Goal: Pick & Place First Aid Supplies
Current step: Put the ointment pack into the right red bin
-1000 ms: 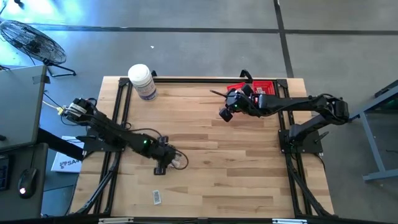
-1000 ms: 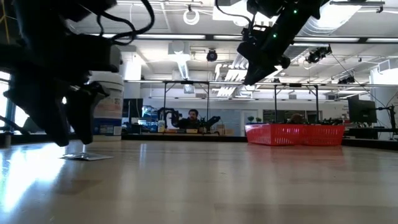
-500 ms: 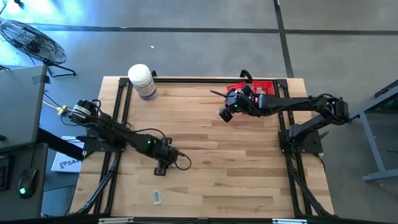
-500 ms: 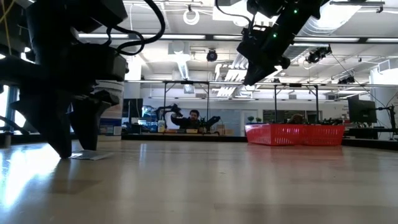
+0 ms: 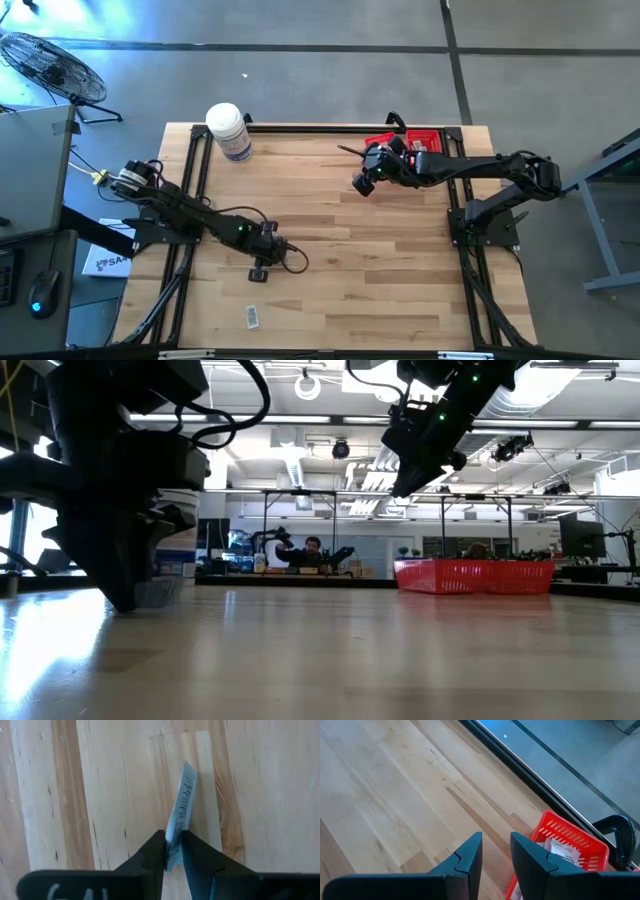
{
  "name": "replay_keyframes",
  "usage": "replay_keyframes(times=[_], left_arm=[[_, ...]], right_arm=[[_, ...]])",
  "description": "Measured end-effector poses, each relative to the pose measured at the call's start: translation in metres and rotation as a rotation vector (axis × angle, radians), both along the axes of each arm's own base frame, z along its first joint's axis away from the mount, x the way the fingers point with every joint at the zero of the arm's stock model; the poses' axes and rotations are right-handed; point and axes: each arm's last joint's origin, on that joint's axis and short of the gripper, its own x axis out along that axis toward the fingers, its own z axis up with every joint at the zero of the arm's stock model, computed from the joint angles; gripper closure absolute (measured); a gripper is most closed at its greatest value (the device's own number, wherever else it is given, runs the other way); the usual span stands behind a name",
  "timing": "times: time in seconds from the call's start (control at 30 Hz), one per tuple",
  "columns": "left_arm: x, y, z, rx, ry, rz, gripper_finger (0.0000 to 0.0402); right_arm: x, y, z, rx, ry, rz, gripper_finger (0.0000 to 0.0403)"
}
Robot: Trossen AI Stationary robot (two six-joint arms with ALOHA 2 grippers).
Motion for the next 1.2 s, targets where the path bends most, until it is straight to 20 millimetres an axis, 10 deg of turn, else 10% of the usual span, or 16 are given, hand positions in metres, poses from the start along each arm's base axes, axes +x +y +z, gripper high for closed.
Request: replay_keyframes(times=[0.6,1.2], left_arm=[[-0.007,0.005,0.024,0.048,-0.099,0.030,0.0351],[-0.005,0.008,0.026,0.127,-0.137,0.069,0.0399]], right_arm=[[0.012,0.007,-0.008,0.059,-0.003,0.148,0.0309],[0.106,0.084,-0.101,0.147,-0.234,0.856,0.0308]])
